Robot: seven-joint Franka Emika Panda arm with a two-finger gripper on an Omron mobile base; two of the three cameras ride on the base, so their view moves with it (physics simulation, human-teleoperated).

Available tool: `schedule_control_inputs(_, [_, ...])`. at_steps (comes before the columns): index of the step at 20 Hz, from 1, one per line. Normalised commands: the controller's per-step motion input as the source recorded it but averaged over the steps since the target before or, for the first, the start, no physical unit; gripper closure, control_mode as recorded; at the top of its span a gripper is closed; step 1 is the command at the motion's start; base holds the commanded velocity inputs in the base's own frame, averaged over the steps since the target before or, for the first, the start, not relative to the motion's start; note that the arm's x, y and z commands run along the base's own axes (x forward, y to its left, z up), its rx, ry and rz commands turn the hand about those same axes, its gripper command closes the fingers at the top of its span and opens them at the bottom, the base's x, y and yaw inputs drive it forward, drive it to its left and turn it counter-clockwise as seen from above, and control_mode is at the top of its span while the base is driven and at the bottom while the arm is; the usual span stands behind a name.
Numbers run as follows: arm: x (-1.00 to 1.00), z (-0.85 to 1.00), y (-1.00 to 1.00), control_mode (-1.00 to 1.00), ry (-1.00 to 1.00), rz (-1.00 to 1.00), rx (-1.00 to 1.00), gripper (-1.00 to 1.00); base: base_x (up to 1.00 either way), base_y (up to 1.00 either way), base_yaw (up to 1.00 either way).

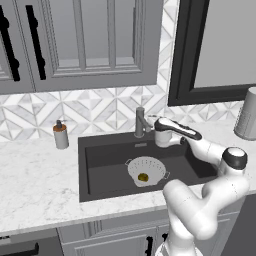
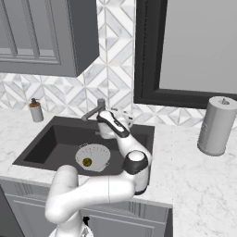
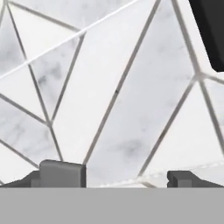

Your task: Put the colander in the sink, put the kiwi in the colander, and turn on the sink faucet and pour water over the colander.

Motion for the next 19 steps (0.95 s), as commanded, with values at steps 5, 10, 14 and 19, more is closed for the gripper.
schedule_control_inputs(5, [0.27, -0.01, -1.0, -1.0, 0.0, 0.0, 0.11, -1.0, 0.0, 0.0, 0.0])
schedule_control_inputs(10, [0.23, -0.06, -1.0, -1.0, 0.0, 0.01, 0.08, -1.0, 0.0, 0.0, 0.0])
schedule_control_inputs(14, [0.08, -0.05, -0.69, -1.0, 0.0, 0.0, 0.03, -1.0, 0.0, 0.0, 0.0])
schedule_control_inputs(19, [0.0, 0.0, -0.39, -1.0, 0.0, 0.0, 0.01, -1.0, 0.0, 0.0, 0.0])
